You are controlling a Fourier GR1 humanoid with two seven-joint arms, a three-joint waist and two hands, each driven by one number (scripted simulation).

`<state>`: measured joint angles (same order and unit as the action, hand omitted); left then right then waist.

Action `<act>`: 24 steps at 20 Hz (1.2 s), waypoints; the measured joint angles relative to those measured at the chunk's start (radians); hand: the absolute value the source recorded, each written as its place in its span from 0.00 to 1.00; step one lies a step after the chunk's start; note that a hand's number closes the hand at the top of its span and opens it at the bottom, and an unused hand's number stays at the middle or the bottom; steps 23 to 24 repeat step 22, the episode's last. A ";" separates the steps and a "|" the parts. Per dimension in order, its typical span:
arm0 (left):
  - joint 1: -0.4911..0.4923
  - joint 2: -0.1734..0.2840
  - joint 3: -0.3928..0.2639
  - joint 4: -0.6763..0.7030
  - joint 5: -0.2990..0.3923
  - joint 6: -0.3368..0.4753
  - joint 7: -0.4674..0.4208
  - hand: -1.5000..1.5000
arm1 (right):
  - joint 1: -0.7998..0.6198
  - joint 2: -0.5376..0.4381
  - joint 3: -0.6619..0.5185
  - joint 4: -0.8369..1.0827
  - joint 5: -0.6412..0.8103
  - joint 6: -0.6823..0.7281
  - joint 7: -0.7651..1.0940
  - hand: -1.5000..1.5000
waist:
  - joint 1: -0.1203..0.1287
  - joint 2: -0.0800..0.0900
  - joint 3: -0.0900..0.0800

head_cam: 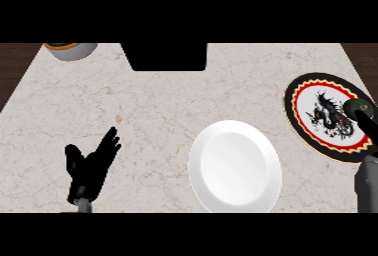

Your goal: Pick the squash from the plate and place it in the plate

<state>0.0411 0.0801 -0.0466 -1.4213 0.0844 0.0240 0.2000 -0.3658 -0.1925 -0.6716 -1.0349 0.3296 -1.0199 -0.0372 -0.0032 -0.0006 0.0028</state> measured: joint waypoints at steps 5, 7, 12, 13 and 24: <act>-0.012 0.005 0.006 -0.026 0.003 0.004 0.036 0.50 | 0.166 0.113 0.065 -0.178 -0.113 0.101 -0.096 0.00 | -0.005 -0.002 -0.002; -0.014 0.004 0.011 -0.008 0.002 -0.002 0.016 0.50 | 0.234 0.143 0.113 -0.247 -0.136 0.123 -0.103 0.00 | -0.005 -0.002 -0.002; -0.005 -0.001 0.004 -0.029 -0.007 0.000 0.031 0.50 | 0.391 0.177 0.250 -0.362 -0.147 0.114 -0.079 0.00 | -0.002 -0.002 -0.003; -0.002 0.000 0.007 -0.026 -0.007 -0.003 0.026 0.50 | 0.429 0.180 0.289 -0.393 -0.143 0.101 -0.063 0.00 | -0.001 -0.001 -0.003; -0.008 -0.004 0.019 -0.002 -0.012 -0.015 0.011 0.50 | 0.658 0.190 0.555 -0.548 -0.095 -0.013 0.029 0.00 | 0.000 0.000 -0.003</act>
